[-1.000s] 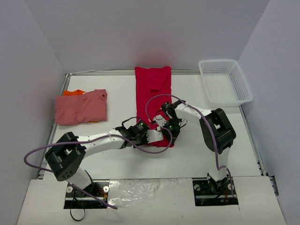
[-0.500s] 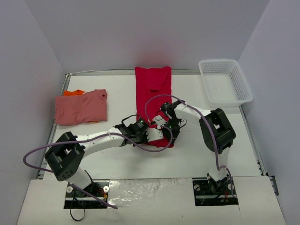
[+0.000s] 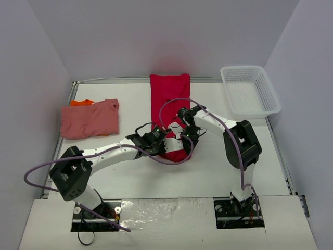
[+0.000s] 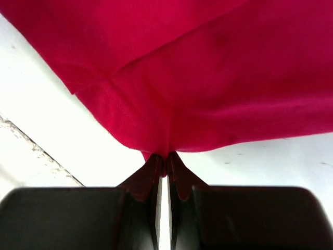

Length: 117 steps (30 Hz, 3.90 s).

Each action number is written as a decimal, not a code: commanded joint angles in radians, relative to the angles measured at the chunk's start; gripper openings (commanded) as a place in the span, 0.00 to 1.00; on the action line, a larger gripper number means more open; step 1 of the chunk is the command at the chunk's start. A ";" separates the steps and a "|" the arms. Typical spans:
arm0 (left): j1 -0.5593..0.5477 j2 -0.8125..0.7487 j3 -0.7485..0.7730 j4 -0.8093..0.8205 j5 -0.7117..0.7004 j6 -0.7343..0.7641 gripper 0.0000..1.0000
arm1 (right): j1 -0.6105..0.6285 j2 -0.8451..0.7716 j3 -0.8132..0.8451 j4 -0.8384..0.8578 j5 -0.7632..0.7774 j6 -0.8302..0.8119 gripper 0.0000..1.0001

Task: Fold and stack the t-shirts
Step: Grab the bottom of the folded rectangular tshirt with both arms, then fold the folded rectangular tshirt in 1/3 of the way

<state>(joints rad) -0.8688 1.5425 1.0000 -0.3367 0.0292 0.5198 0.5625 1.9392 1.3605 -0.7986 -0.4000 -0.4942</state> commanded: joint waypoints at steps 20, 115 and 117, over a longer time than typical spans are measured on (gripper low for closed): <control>0.065 0.021 0.176 -0.061 -0.067 0.051 0.02 | -0.084 0.052 0.287 -0.152 0.024 -0.014 0.00; 0.341 0.686 0.959 -0.027 -0.110 0.134 0.03 | -0.279 0.676 1.187 0.032 0.073 0.008 0.00; 0.341 0.696 0.962 -0.021 -0.114 0.132 0.11 | -0.277 0.678 1.187 0.041 0.079 0.011 0.00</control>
<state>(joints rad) -0.5392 2.2364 1.9121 -0.3786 -0.0593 0.6689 0.2886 2.6015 2.5118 -0.7712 -0.3454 -0.4965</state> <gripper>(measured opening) 0.077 0.015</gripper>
